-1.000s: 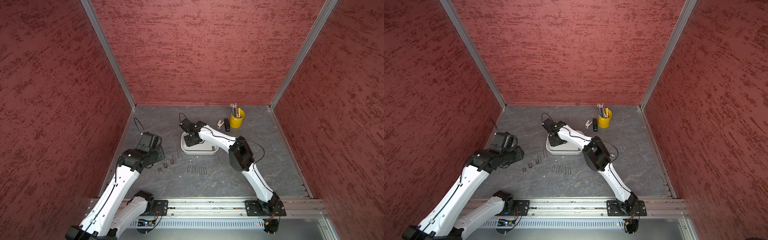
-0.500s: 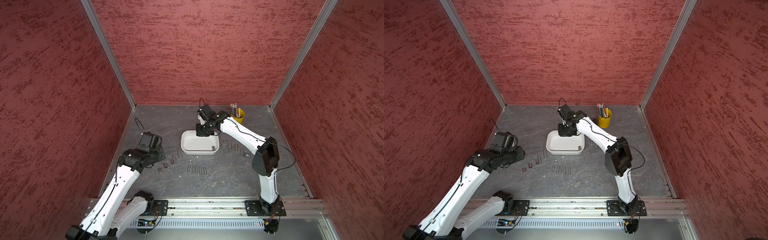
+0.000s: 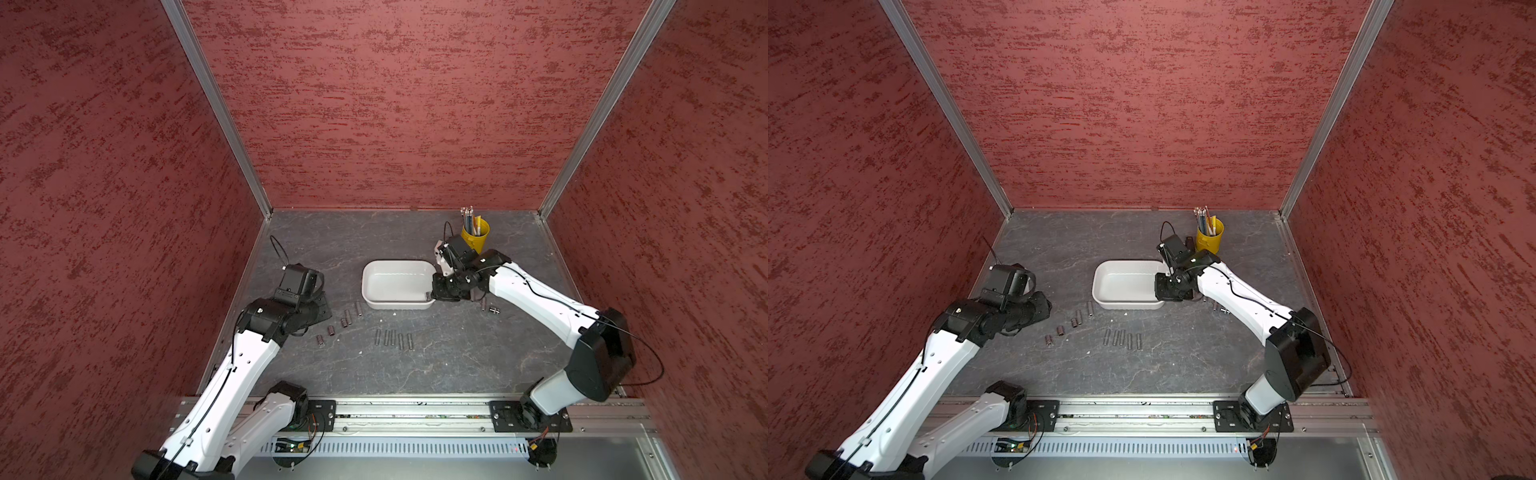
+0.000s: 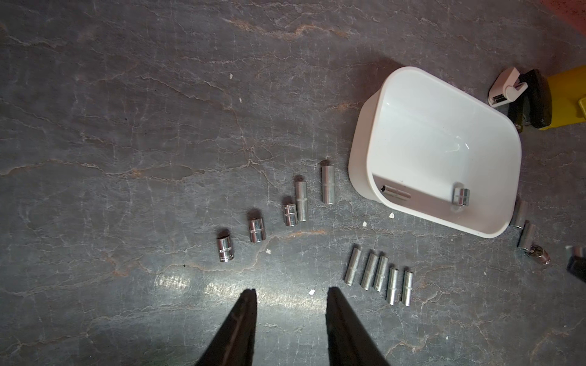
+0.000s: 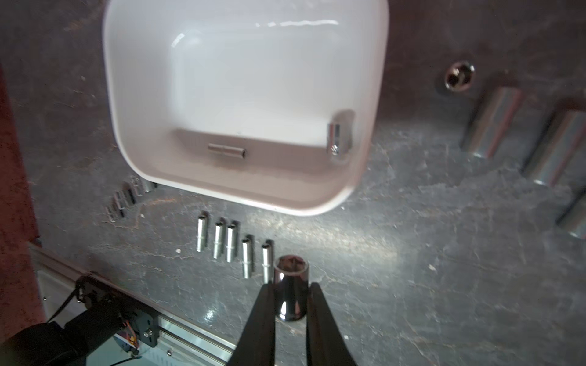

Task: Take out the socket from the storage box
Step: Place the socket head at the center of the board.

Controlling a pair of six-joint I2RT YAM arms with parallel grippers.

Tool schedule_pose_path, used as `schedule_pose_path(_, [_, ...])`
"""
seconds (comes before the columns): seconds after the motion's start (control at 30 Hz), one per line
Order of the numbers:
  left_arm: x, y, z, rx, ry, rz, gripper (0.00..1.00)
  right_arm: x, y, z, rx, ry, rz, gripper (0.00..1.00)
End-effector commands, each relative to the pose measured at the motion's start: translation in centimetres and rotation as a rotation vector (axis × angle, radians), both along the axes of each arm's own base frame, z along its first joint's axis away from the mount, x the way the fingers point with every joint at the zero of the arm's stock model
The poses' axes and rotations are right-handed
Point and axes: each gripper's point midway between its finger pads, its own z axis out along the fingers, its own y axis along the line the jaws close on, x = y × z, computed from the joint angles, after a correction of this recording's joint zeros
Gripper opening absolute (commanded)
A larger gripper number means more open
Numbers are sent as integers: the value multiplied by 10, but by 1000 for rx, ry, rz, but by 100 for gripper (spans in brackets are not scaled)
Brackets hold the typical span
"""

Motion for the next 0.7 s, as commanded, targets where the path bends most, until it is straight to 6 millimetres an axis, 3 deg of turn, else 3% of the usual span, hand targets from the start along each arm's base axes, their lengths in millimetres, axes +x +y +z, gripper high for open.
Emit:
schedule_pose_path(0.0, [2,-1,-1,1,-8,-12,39,-4,-24,-12,-61,-49,-52,6])
schedule_pose_path(0.23, [2,-1,-2,1,-5,-10,40,-20,-93,-38,-146,-35,-196,6])
schedule_pose_path(0.37, [2,-1,-2,0,-6,-12,40,-16,-135,-45,-190,-43,-311,5])
schedule_pose_path(0.67, [3,-1,-1,0,-12,-11,40,-11,-194,-61,-167,-2,-490,5])
